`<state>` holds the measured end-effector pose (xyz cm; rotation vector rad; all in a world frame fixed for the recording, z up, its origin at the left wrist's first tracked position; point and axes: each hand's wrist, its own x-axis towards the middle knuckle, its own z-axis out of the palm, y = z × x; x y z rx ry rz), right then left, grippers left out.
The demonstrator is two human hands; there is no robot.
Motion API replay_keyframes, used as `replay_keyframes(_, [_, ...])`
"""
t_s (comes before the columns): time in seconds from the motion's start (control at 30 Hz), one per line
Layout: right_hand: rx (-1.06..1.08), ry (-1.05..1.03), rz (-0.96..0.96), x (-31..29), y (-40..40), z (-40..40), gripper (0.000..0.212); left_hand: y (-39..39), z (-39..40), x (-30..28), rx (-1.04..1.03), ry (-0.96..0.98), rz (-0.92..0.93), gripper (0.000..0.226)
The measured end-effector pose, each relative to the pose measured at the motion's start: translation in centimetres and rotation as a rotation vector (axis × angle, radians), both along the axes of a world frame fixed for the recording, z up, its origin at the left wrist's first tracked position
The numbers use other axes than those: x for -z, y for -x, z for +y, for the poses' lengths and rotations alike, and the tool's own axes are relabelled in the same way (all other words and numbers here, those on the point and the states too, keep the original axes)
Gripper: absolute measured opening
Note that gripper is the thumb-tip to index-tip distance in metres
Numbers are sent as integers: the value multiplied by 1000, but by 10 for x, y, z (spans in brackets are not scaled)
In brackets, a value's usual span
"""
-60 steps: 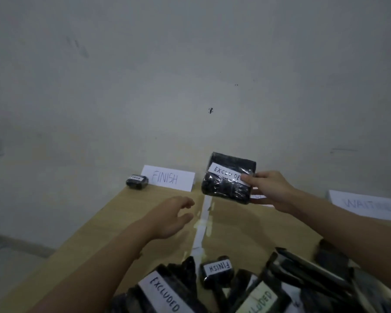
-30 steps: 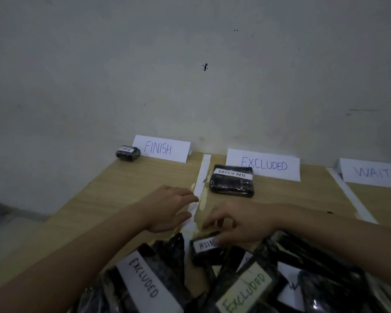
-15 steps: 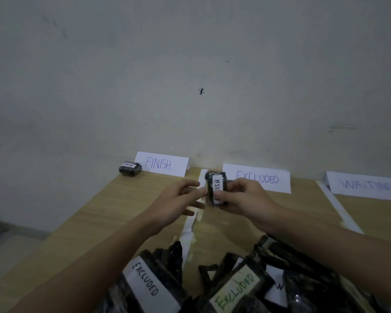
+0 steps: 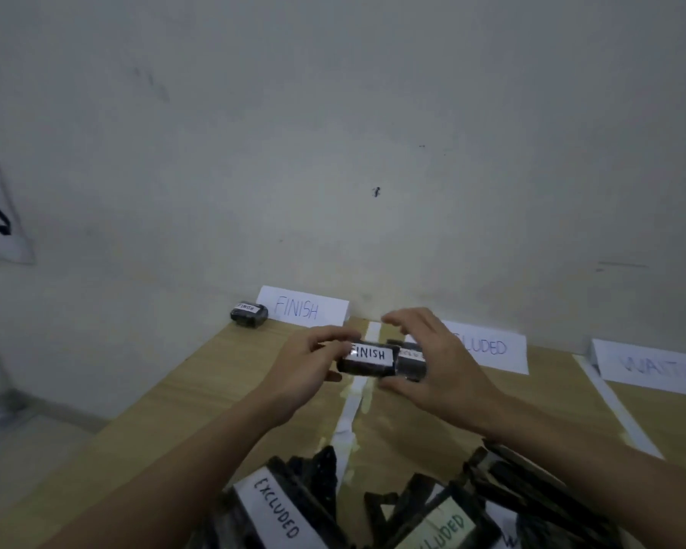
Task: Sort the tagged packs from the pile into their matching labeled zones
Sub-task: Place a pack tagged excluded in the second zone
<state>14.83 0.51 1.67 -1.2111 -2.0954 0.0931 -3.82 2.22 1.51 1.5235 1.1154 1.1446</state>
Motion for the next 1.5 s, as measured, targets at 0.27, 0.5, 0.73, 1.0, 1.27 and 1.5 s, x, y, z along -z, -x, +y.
replay_keyframes(0.27, [-126,-10,-132,20,73,63,35,62,26,29,-196,-50,122,26])
replay_keyframes(0.5, [-13,169,-145,47,128,169,33,98,56,76,-261,2,342,37])
replay_keyframes(0.73, [92,265,-179,76,158,234,25,105,72,96,-156,-37,403,33])
replay_keyframes(1.0, [57,274,-229,80,160,234,45,115,75,100,-98,-24,402,30])
replay_keyframes(1.27, [-248,239,-421,40,115,146,42,113,60,82,22,-104,646,39])
replay_keyframes(1.5, [-459,590,-450,19,83,51,23,108,28,72,174,-199,894,41])
